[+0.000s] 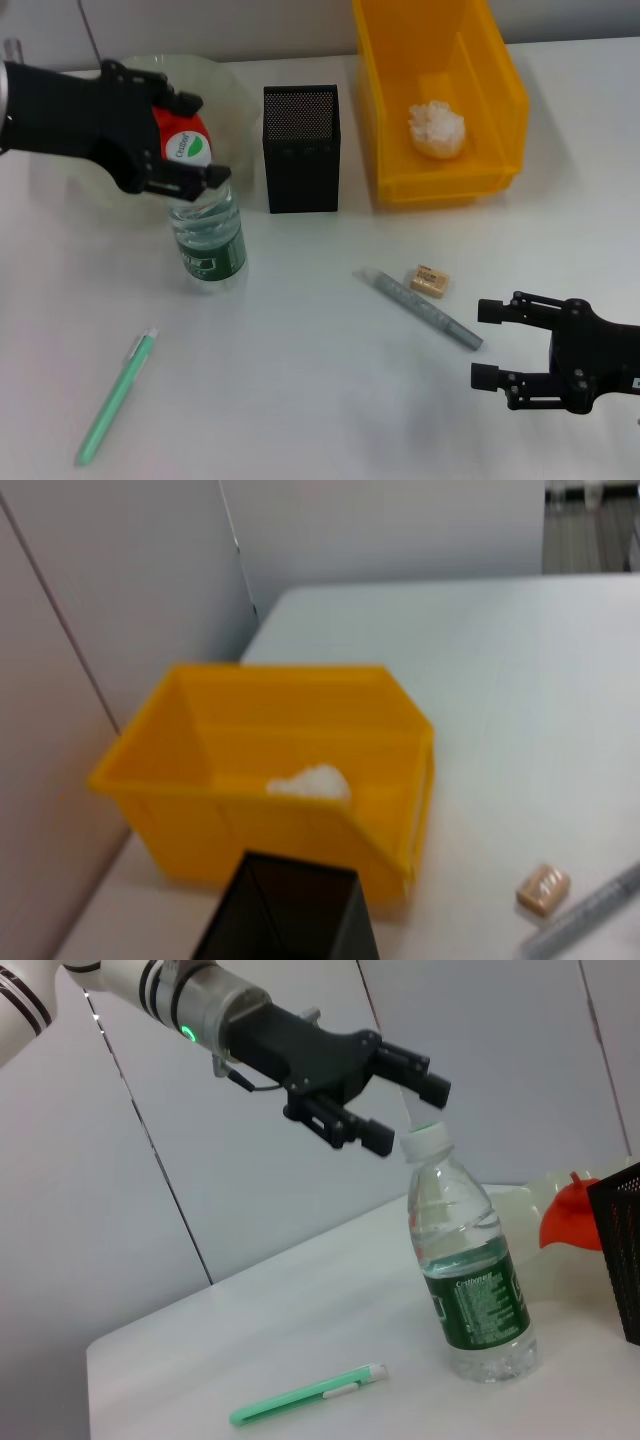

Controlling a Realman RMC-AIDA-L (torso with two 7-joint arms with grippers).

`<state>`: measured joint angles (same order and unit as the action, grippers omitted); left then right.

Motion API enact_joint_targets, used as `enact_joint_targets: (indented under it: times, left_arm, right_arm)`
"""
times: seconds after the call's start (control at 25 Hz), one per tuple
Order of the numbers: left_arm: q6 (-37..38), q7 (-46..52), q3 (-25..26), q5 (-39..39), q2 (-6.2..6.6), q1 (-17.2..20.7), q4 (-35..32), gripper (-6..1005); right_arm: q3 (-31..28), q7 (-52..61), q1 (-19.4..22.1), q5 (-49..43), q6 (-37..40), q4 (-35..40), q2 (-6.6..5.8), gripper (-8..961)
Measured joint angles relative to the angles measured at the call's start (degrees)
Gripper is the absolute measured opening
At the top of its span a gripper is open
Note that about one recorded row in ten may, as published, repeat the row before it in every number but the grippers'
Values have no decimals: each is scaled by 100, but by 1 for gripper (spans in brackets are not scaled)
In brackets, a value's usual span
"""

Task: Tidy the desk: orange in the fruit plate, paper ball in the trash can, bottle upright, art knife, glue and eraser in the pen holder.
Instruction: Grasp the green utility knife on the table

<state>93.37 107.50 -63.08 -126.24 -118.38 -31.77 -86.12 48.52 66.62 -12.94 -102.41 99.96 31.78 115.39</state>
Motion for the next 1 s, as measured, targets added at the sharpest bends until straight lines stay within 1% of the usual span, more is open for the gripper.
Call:
enact_joint_targets:
  times: [0.12,0.16,0.2,0.28,0.32,0.4,0.44,0.6,0.64,0.76,0.8,0.84,0.88,0.96,1.0]
  left_arm:
    - [3,-17,72,108,3,19,-57,783]
    - [15,-186,253,657,8,147,-199,790]
    - [24,-307,292,994,13,224,-214,790]
    - [24,-307,292,994,13,224,-214,790]
    - [84,-629,344,1798,28,435,-224,789]
    - [155,-969,333,2371,14,663,-215,789]
    - [160,-1022,328,2437,11,701,-211,789]
    - [297,-1744,220,3221,-10,1219,-105,789]
    - [363,-2020,176,3498,-13,1401,-47,788]
    - [486,-2524,108,3965,-11,1771,163,788]
    - [486,-2524,108,3965,-11,1771,163,788]
    - [546,-2824,71,4115,-13,1930,451,788]
    - [589,-2948,58,4149,-14,1956,580,788]
    - [762,-3307,43,4220,-14,2004,1049,787]
    - [762,-3307,43,4220,-14,2004,1049,787]
  right_arm:
    - [0,0,2,19,7,7,1,844]
    - [0,-1,2,25,9,8,1,844]
    - [-8,-1,0,28,10,9,1,844]
    - [-68,-7,-16,28,12,14,1,844]
    - [-95,-12,-20,28,14,15,1,844]
    - [-160,-42,-33,28,26,24,1,844]
    - [-184,-51,-37,28,30,28,1,844]
    - [-342,-60,-47,34,40,51,0,844]
    - [-375,-62,-48,35,40,55,1,844]
    - [-505,-84,-50,37,45,64,1,844]
    - [-528,-98,-49,38,54,66,1,844]
    - [-545,-114,-50,39,63,68,1,844]
    - [-558,-127,-50,40,74,70,1,844]
    - [-582,-139,-53,41,90,72,-1,844]
    - [-599,-140,-57,42,93,73,-5,844]
